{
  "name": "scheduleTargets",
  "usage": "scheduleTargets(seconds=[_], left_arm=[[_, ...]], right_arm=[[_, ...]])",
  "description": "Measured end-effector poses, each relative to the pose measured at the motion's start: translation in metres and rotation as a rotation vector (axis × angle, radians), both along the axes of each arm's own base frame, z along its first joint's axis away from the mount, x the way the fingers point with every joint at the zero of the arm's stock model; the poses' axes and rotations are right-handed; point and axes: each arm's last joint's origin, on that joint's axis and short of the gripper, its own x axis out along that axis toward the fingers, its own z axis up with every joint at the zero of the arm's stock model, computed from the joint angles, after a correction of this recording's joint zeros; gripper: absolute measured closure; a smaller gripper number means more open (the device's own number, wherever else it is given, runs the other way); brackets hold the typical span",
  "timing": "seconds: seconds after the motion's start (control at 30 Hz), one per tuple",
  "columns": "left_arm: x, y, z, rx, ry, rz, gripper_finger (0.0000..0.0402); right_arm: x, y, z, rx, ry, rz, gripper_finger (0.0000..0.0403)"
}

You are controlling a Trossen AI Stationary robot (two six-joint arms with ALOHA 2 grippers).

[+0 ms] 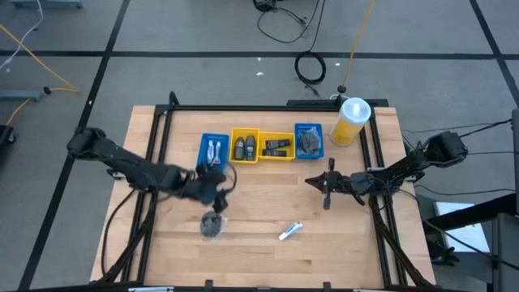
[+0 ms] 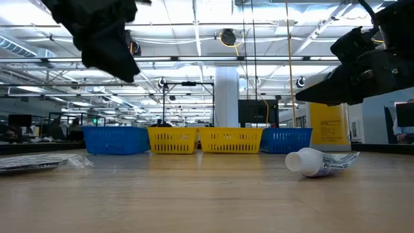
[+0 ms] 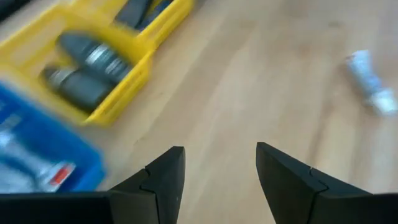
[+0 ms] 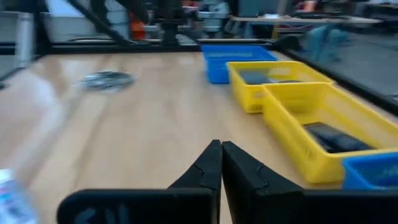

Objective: Pick & Place Travel size toiletries
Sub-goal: Put the toothpaste into the left blue basket

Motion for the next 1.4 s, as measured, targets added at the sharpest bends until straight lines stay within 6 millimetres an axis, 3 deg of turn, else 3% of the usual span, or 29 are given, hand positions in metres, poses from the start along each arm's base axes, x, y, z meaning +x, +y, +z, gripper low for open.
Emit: scheduleTargets(seconds=[0.23,0.4,0.53,0.73,0.87,0.97,1.17,1.4], left_arm=[[0.021,-0.044,-0.02,0.198,-0.127,-0.099,0.0206],[0.05,-0.053,-0.053,0.292,-0.145,-0.154,0.0206],[0.074,-0.048,-0.078,0.296,-0.185,-0.179,0.0206],[0.098,-0.032,-0.115,0.19,-0.228,-0.243,0.0206],[0.101,-0.027,-0.131,0.132,-0.191,-0.251,0.0206],[0.101,-0.026,-0.132,0.122,-0.191,-0.24,0.0206],[0.102,-0.026,-0.131,0.127,-0.205,-0.232,0.0206],[0.102,-0.026,-0.131,0.128,-0.208,-0.231,0.0206]], right_arm=[[0.002,0.008,-0.003,0.022,0.037,0.249,0.0398],[0.028,0.018,0.002,0.006,0.083,0.356,0.0381],[0.054,0.029,0.0,0.046,0.221,0.462,0.0332],[0.083,0.049,-0.005,0.058,0.389,0.618,0.0229],[0.088,0.058,-0.016,0.016,0.429,0.661,0.0168],[0.088,0.062,-0.025,-0.005,0.463,0.681,0.0149],[0.089,0.064,-0.034,-0.007,0.484,0.684,0.0177],[0.091,0.059,-0.035,-0.083,0.479,0.627,0.0294]])
